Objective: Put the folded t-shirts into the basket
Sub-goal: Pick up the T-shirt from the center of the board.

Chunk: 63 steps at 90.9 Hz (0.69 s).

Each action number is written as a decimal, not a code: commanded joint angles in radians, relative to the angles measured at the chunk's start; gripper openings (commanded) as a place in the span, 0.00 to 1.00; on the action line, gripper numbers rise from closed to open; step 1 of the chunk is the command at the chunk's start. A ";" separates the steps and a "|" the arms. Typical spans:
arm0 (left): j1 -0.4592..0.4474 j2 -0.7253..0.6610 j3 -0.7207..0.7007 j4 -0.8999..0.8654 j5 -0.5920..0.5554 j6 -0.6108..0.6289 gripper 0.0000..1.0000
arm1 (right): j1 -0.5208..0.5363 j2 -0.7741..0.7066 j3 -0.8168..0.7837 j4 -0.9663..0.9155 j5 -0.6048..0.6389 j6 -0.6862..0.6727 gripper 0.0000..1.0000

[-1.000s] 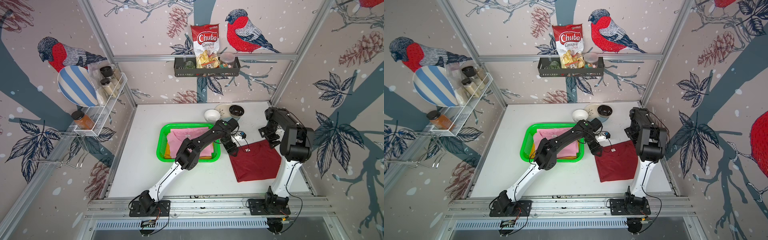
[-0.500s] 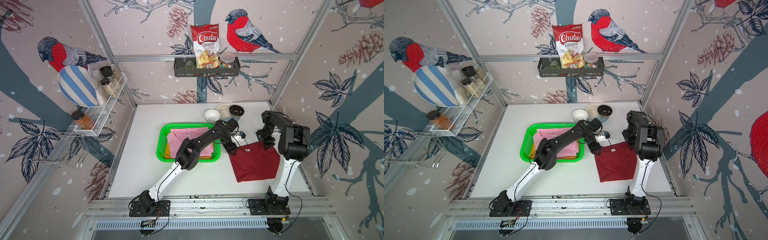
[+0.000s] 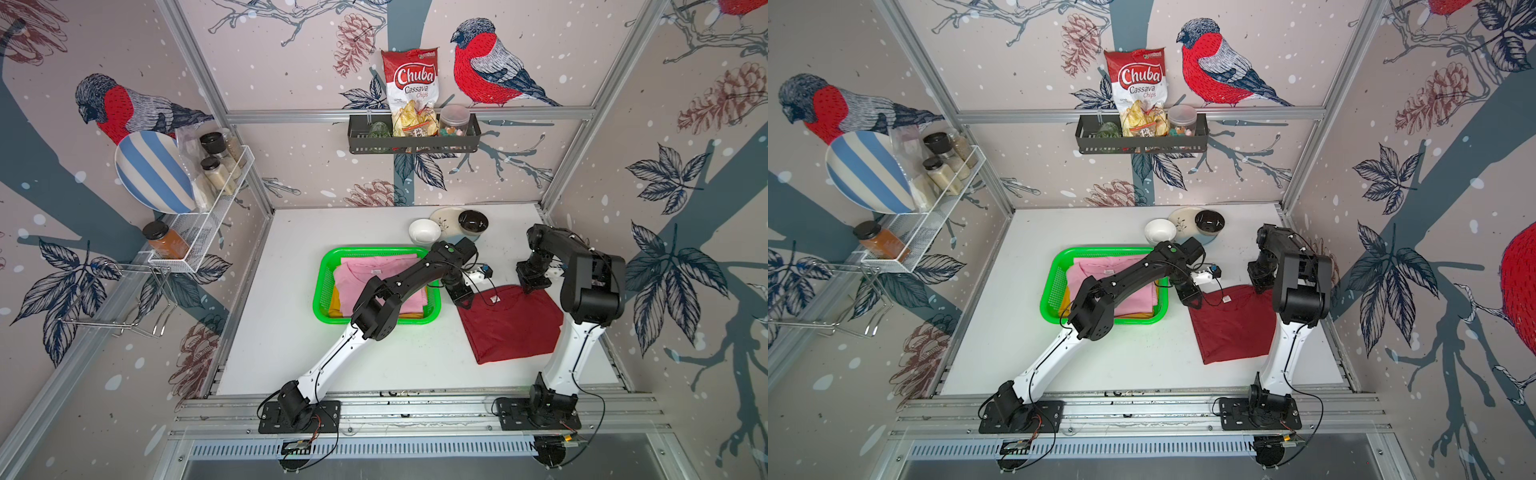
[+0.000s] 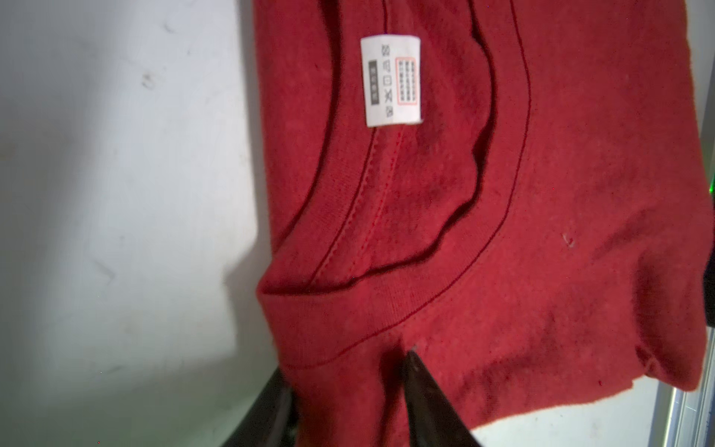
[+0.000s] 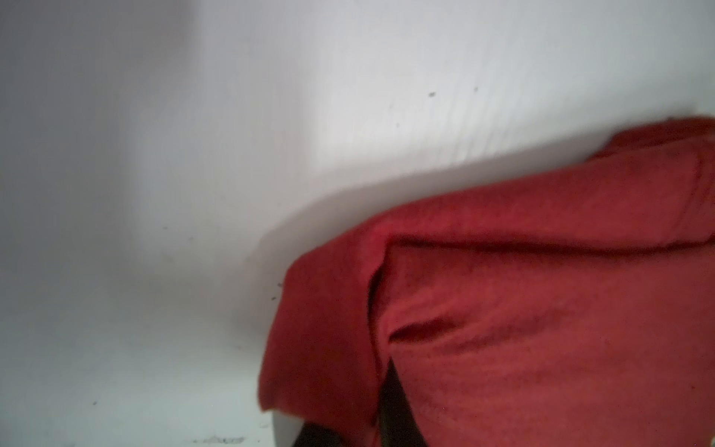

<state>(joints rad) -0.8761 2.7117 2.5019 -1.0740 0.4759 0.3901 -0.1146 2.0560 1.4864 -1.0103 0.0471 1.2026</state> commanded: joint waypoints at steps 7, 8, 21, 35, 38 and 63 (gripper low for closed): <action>-0.018 0.072 -0.032 -0.244 -0.085 0.026 0.16 | 0.001 -0.070 -0.016 -0.054 -0.033 -0.035 0.03; -0.018 0.070 -0.032 -0.243 -0.085 0.028 0.14 | 0.001 -0.075 -0.018 -0.053 -0.037 -0.036 0.03; -0.018 0.049 -0.029 -0.224 -0.098 0.060 0.00 | 0.004 -0.171 -0.044 -0.058 -0.063 -0.046 0.01; -0.018 0.017 -0.027 -0.213 -0.115 0.084 0.00 | 0.007 -0.283 -0.087 -0.071 -0.071 -0.064 0.00; -0.018 0.007 -0.024 -0.217 -0.119 0.084 0.00 | 0.007 -0.314 -0.096 -0.077 -0.072 -0.069 0.00; -0.017 -0.170 -0.024 -0.256 -0.106 0.057 0.00 | 0.036 -0.554 -0.145 -0.116 -0.087 -0.115 0.00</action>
<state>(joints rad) -0.8951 2.6274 2.4908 -1.2137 0.4187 0.4480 -0.0914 1.5784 1.3479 -1.1072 -0.0433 1.1244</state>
